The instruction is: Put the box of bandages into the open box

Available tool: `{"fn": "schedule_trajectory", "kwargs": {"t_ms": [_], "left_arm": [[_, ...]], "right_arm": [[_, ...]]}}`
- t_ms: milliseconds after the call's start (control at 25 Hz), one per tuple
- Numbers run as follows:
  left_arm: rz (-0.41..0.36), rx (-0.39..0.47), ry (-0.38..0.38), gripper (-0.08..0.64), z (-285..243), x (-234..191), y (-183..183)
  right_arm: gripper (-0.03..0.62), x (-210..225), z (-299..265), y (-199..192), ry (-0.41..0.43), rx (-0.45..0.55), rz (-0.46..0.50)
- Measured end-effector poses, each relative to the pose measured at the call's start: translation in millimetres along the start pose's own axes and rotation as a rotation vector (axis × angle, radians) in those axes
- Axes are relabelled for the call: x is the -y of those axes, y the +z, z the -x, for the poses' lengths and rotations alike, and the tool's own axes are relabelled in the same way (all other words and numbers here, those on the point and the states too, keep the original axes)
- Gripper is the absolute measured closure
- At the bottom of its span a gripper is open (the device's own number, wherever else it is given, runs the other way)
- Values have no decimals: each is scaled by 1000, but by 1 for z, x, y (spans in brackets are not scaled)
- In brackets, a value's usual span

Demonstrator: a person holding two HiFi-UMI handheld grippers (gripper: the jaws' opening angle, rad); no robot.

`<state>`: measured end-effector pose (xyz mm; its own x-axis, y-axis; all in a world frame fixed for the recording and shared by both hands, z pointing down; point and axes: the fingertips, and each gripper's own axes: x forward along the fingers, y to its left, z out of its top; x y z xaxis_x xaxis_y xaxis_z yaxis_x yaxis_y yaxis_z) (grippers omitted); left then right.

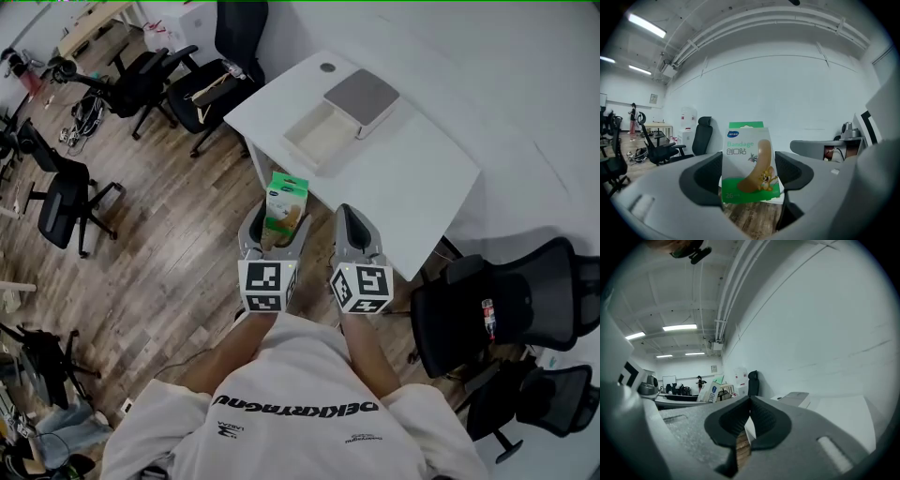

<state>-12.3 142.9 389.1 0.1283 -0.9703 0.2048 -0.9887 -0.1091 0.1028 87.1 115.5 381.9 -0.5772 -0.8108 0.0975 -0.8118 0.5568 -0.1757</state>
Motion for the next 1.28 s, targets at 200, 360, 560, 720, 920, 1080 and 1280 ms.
{"fn": "schedule_trajectory", "kwargs": {"t_ms": [200,360,560,720,920,1080,1280], "left_arm": [[-7,-23,-53,199,-44,-17,12],[-18,-36,-91,199,-78,-41,21],[-44,-50,-135,199,-109,-68,28],[-62,-55,-175,199,-131,-89,34],[-67,-74,-227,199,-157,-107,34],[-53,-100,-257,199,-179,-114,29],[-51,-128,-293,199,-197,-117,22]], "right_arm": [[594,14,-42,6,-57,-12,-13],[594,17,-81,8,-96,-22,-14],[594,17,-117,11,-155,-26,-15],[594,17,-143,12,-212,-29,-21],[594,19,-168,8,-270,-43,-25],[594,28,-186,5,-305,-51,-29],[594,41,-199,4,-349,-68,-20]]}}
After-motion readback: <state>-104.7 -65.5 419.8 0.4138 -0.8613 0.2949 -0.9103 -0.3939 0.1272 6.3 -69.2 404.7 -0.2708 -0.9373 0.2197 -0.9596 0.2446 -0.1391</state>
